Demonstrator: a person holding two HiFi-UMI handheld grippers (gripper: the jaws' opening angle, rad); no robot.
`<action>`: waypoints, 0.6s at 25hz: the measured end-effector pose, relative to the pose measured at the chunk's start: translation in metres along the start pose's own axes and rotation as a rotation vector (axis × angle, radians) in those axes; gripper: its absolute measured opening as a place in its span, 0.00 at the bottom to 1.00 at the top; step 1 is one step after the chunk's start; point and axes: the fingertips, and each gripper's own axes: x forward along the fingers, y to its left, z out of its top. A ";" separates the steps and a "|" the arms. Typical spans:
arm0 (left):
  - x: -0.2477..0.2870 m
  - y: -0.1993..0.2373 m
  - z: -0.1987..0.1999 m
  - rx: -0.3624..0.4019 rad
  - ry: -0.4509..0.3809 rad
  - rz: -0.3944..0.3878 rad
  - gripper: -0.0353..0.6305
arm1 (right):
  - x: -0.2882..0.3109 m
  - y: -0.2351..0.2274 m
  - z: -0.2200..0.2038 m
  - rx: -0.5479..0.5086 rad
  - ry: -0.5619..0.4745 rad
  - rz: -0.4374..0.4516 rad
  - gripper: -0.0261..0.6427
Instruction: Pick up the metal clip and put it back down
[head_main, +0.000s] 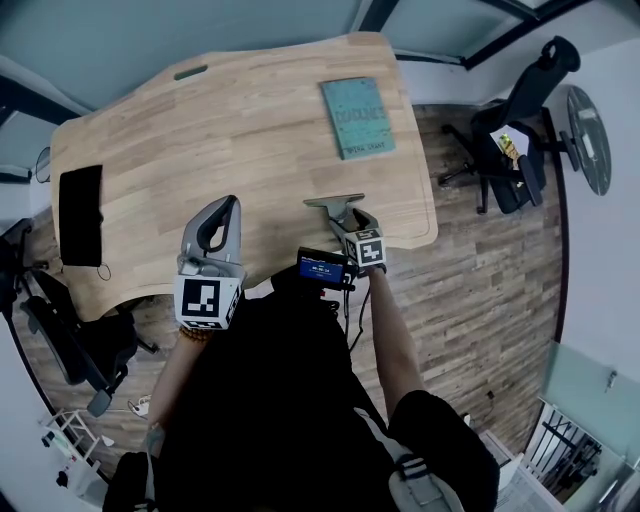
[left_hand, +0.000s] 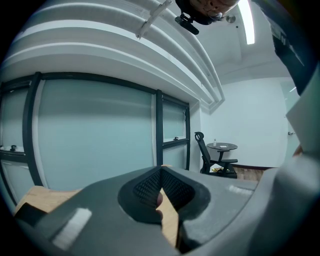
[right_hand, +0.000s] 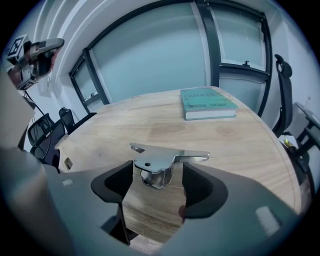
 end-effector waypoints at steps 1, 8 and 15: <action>0.000 0.000 0.000 -0.001 0.001 -0.001 0.05 | -0.004 -0.001 0.004 -0.009 -0.013 0.002 0.55; 0.004 -0.002 0.002 0.000 -0.005 -0.015 0.05 | -0.039 -0.011 0.048 -0.043 -0.141 -0.054 0.52; 0.009 -0.005 0.007 0.004 -0.020 -0.025 0.05 | -0.080 0.001 0.118 -0.129 -0.312 -0.097 0.45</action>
